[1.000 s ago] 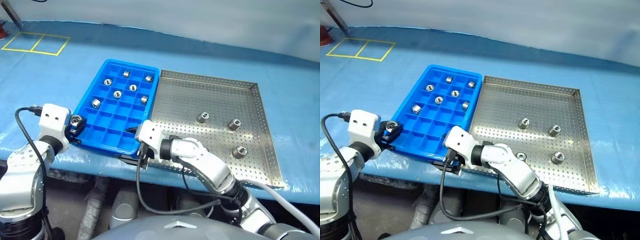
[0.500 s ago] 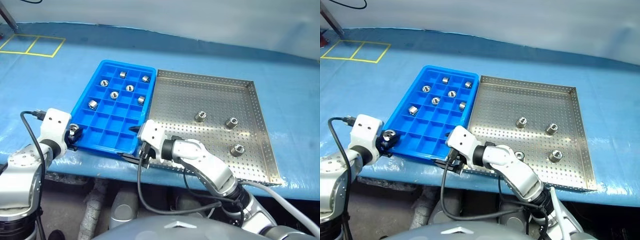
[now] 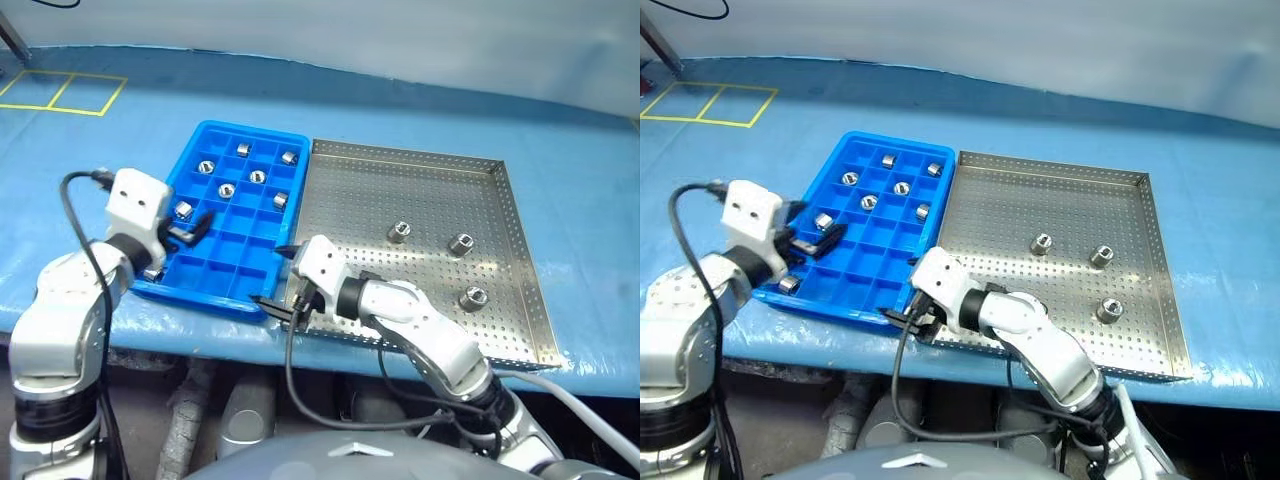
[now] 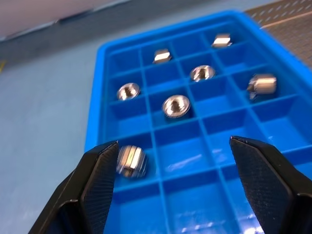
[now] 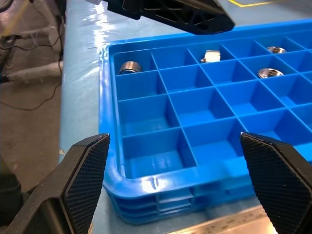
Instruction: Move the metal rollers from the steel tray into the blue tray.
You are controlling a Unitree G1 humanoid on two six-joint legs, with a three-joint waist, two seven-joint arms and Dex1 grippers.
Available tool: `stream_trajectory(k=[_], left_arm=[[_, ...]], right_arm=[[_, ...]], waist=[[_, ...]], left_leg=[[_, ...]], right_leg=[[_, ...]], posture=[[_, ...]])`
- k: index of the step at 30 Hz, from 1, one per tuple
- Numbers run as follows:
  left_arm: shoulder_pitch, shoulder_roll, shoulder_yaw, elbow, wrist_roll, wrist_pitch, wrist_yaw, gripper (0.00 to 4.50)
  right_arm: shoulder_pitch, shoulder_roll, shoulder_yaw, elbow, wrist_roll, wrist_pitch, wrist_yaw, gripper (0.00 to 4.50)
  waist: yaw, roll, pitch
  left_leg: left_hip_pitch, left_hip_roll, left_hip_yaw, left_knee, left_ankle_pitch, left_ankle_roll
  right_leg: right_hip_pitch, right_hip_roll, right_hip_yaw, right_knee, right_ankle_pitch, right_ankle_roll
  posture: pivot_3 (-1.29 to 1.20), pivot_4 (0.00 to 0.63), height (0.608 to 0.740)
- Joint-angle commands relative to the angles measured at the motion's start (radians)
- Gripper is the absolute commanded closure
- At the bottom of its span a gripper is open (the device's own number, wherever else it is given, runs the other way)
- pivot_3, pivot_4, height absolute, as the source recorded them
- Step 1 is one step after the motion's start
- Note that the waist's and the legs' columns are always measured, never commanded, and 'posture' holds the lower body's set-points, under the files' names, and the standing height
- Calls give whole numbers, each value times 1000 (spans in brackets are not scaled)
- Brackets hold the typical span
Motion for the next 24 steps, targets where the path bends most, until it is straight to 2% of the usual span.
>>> stream_trajectory(k=[1, 3, 6, 9, 14, 18, 24], left_arm=[[-79, -10, -138, 91, -66, -157, -202, 453], [-150, -26, -235, 179, -78, -204, -304, 453], [-235, -62, -295, 294, -70, -241, -345, 453], [-377, -122, -387, 488, 32, -303, -320, 453], [-559, -243, -448, 770, 114, -380, -296, 453], [-678, -326, -516, 993, 178, -482, -357, 453], [-810, -452, -543, 1312, 271, -605, -317, 453]], right_arm=[[49, -39, -48, -103, 13, 21, -9, 0], [99, -75, -77, -153, 19, 44, -16, 0], [147, -108, -106, -209, 29, 69, -25, 0], [223, -147, -159, -289, 41, 107, -41, 0], [299, -174, -225, -347, 33, 147, -89, 0], [326, -165, -261, -359, 29, 161, -131, 0], [338, -143, -262, -364, 25, 161, -178, 0]], waist=[[-4, 0, 0], [-9, 0, 0], [-35, 0, 0], [-55, 0, 0], [-85, 0, 0], [-110, 0, 0], [-137, 0, 0]], left_leg=[[0, 0, 0, 0, 0, 0], [0, 0, 0, 0, 0, 0], [-1, -1, 1, 1, 0, 1], [-1, 0, -1, 2, 0, 1], [-2, -1, -1, 4, 0, 2], [-2, -1, 0, 4, -1, 2], [-2, -1, 1, 5, -1, 3]], right_leg=[[0, 0, 0, 0, -1, -1], [0, 0, 0, -1, -1, 0], [0, 0, 1, -1, -1, 1], [1, 1, 0, 0, 1, 5], [1, 1, 1, 0, 2, 6], [1, 1, 2, -1, 2, 7], [1, 2, 3, -1, 2, 7]], posture=[[120, 150, 740], [95, 150, 740], [54, 150, 740], [15, 150, 740], [-50, 150, 740], [-85, 150, 740], [-125, 150, 740]])
